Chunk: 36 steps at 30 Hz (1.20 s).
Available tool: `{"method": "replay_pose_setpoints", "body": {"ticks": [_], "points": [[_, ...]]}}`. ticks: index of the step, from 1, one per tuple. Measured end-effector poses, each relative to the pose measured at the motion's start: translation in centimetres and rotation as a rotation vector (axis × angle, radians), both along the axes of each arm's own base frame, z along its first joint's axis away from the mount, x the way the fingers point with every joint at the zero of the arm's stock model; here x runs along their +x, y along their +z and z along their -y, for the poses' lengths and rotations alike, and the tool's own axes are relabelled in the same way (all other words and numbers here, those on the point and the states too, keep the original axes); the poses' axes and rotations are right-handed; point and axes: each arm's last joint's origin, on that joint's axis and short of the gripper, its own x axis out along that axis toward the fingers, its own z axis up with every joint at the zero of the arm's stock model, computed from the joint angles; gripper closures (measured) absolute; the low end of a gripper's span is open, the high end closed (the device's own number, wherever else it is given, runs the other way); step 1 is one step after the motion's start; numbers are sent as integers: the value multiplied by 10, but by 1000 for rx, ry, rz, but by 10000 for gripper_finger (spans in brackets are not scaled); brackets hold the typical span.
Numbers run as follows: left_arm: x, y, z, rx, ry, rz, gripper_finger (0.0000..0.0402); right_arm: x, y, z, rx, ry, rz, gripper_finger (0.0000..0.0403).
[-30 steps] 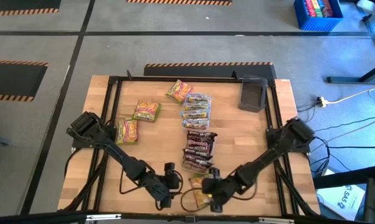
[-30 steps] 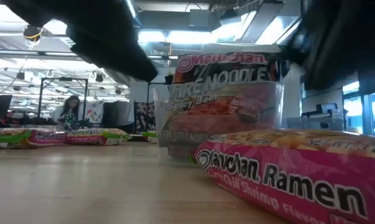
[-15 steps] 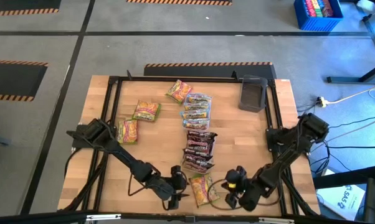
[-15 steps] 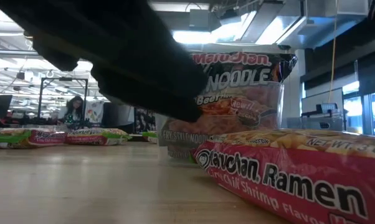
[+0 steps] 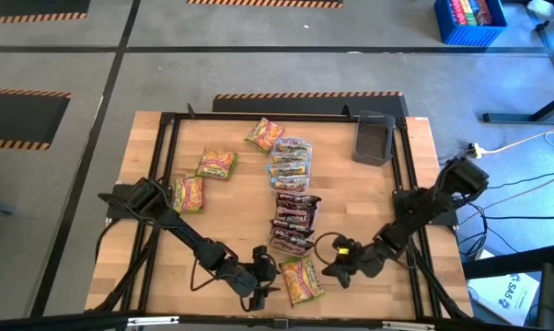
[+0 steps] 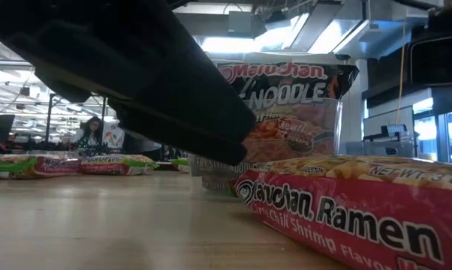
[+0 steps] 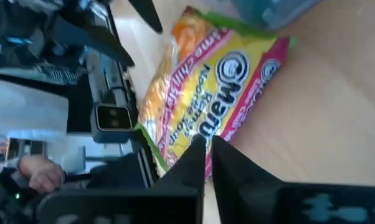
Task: Sort Maruchan noodles
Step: Put the green noodle pack into the black bin
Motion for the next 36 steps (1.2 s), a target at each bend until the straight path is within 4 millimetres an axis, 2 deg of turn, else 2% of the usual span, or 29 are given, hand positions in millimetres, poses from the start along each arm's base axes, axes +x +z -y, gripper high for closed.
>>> {"method": "replay_pose_setpoints", "body": {"ticks": [4, 11, 14, 16, 23, 36], "points": [[2, -6, 1, -3, -1, 6, 184, 12, -1, -2, 43, 77, -40, 328], [7, -31, 7, -52, -6, 44, 184, 22, -4, 7, 25, 72, -68, 154], [8, -32, 7, -58, -2, 45, 184, 23, -6, 9, 27, 53, -92, 104], [8, -32, 7, -62, 6, 46, 184, 23, -10, 10, 27, 37, -117, 84], [10, -32, 3, -51, 20, 52, 184, 31, -21, 4, 52, 3, -142, 75], [12, -32, 0, -58, 42, 48, 184, 63, -19, -20, -55, 29, -59, 87]]}}
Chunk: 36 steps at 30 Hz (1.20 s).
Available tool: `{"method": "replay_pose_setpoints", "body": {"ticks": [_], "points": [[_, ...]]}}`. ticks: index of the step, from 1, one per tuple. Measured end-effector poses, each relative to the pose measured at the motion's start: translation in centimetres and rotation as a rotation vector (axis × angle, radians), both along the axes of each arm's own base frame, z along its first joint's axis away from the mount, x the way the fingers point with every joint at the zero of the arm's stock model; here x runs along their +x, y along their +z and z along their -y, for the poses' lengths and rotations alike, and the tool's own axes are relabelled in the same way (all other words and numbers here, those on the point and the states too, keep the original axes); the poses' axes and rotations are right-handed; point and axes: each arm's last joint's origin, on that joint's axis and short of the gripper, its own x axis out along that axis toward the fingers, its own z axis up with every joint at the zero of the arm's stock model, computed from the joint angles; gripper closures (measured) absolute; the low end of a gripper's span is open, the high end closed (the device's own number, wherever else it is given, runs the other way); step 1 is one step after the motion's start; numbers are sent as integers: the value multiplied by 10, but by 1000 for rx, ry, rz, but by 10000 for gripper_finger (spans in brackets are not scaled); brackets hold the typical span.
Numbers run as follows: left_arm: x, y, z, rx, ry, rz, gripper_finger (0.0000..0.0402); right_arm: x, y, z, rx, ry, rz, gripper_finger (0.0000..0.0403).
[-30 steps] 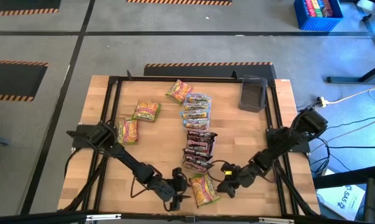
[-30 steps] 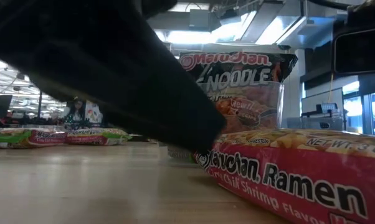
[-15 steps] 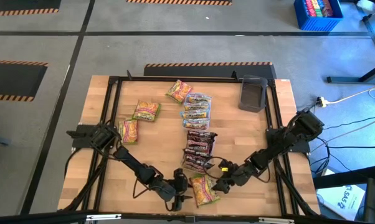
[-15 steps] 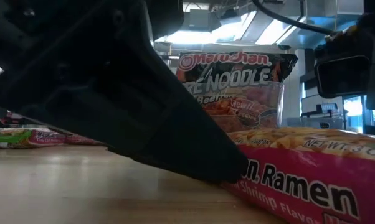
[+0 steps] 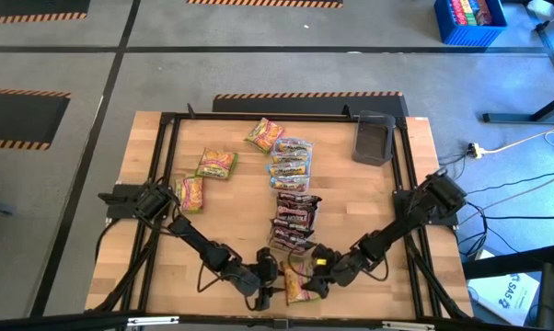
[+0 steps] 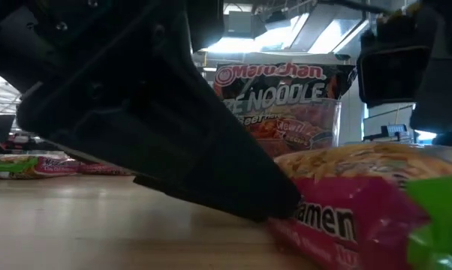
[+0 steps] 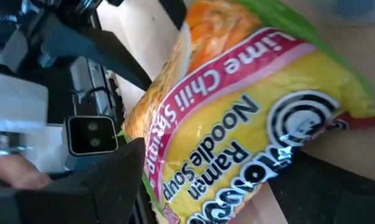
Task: Sort Maruchan noodles
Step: Put the green noodle pack into the black bin
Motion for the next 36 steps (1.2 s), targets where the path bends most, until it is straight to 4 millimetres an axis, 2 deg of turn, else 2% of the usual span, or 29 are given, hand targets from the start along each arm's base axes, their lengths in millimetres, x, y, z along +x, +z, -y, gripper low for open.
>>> {"method": "replay_pose_setpoints", "body": {"ticks": [12, 17, 22, 27, 31, 36], "points": [[-2, 0, 4, -4, -21, 4, 184, 27, 35, -18, -101, 68, 192, 87], [-1, 3, 5, -27, -17, 33, 184, 24, 27, -13, -142, 14, 45, 96], [-1, 5, 5, -32, -19, 39, 184, 24, 27, -12, -143, -2, 29, 151], [-2, 5, 7, -35, -46, 20, 184, 24, 27, -13, -163, 32, 36, 245], [-11, 12, 13, -20, -114, -38, 184, 23, 32, -17, -163, 124, 53, 315], [-29, 31, 21, -39, -220, -149, 184, 12, 50, -18, -198, 211, 72, 316]]}}
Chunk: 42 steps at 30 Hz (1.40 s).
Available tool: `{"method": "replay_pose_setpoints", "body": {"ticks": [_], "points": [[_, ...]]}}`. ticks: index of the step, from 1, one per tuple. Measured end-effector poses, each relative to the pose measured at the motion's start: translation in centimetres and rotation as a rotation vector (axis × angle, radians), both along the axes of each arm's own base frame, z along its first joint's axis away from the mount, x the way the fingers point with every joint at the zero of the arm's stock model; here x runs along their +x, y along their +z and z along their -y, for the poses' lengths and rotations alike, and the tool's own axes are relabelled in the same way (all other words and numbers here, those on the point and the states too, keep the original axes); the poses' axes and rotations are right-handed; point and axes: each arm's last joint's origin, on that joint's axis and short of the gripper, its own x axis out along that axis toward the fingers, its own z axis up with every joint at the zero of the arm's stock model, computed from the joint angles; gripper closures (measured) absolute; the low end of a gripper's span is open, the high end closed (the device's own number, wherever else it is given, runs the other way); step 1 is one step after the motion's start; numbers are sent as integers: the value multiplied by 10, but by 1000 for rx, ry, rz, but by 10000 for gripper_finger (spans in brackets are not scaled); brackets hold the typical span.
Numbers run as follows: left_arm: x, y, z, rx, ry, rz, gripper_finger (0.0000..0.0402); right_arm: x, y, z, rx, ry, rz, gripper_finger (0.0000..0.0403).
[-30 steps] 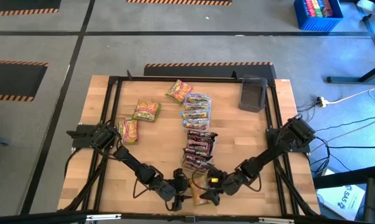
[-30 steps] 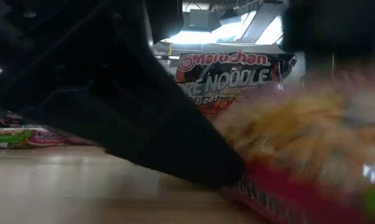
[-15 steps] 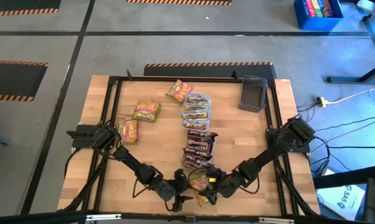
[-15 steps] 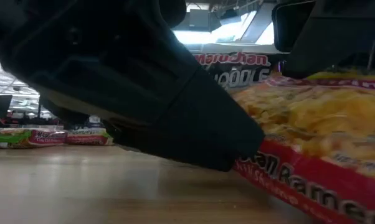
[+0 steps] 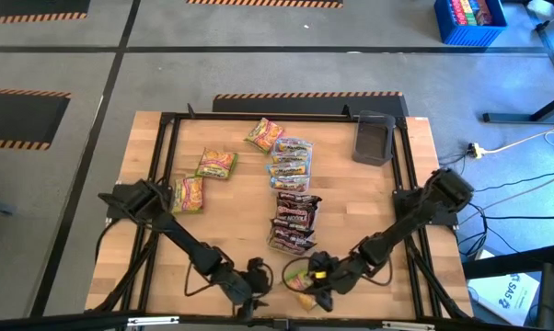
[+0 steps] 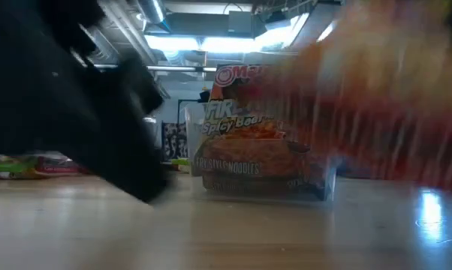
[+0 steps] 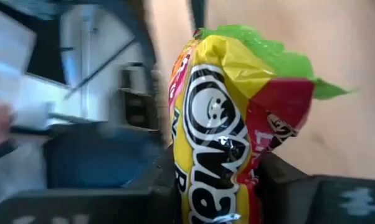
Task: Sort Maruchan noodles
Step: Put the green noodle pack into the black bin
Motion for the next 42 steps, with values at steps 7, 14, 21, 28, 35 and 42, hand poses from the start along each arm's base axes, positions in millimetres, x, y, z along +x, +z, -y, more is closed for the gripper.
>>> {"method": "replay_pose_setpoints", "body": {"ticks": [7, 14, 21, 28, 35, 42], "points": [[-32, 33, 2, 77, -60, -116, 184, -22, 55, 21, -97, 44, 46, 299], [-50, 68, -13, 93, -112, -177, 184, -47, 118, 88, -304, -31, 126, 313], [-59, 97, -31, 139, -221, -162, 184, -79, 152, 181, -658, -235, 79, 305], [-52, 111, -74, 207, -225, -212, 184, -108, 152, 271, -956, -397, -236, 312], [-45, 119, -111, 263, -171, -233, 184, -128, 138, 341, -1024, -355, -556, 310], [-39, 123, -133, 291, -143, -232, 184, -127, 140, 389, -886, -286, -779, 310]]}}
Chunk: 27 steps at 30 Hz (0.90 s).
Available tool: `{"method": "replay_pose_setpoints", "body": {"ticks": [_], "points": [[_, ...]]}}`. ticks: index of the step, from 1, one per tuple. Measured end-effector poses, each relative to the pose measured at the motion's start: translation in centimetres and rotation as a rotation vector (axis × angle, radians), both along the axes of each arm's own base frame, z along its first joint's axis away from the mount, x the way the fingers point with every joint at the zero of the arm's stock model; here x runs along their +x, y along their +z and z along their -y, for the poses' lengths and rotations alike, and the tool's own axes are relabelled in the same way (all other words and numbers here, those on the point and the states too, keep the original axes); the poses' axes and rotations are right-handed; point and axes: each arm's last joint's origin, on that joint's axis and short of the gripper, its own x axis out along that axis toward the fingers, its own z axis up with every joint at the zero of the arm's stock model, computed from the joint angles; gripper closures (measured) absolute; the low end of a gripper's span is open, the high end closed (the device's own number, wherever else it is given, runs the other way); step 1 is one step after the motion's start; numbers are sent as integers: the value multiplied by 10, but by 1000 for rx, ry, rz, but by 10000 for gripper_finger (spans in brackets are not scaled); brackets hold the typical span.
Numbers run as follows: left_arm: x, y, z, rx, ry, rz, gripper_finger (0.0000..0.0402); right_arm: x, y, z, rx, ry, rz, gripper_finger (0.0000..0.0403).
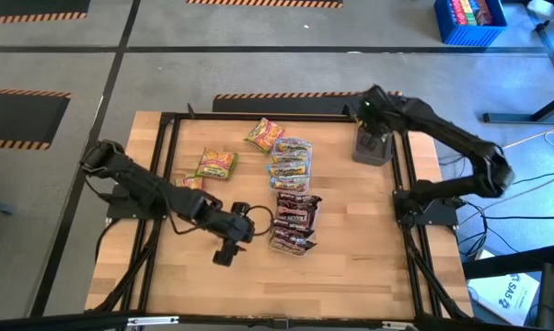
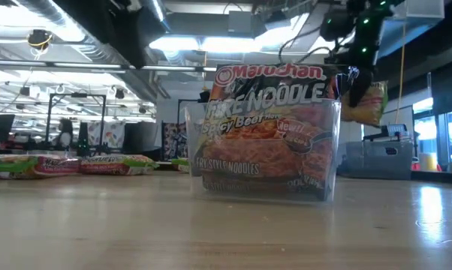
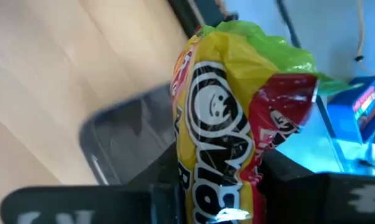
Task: Sort Maruchan noodles
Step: Put the green noodle pack into the black bin
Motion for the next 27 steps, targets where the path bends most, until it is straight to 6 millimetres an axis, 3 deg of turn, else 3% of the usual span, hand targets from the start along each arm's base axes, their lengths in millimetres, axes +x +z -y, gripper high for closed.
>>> {"method": "replay_pose_setpoints", "body": {"ticks": [10, 16, 21, 27], "points": [[2, 1, -6, 24, -14, 13, 184, 8, -38, 42, 128, 91, -271, 310], [2, 2, -3, 21, -15, 23, 184, 7, -60, 61, 182, 56, -320, 310], [3, 3, -3, 14, -11, 43, 184, 10, -72, 67, 224, 75, -323, 310], [3, 3, -3, 12, -8, 42, 184, 20, -77, 61, 282, 212, -251, 310]]}}
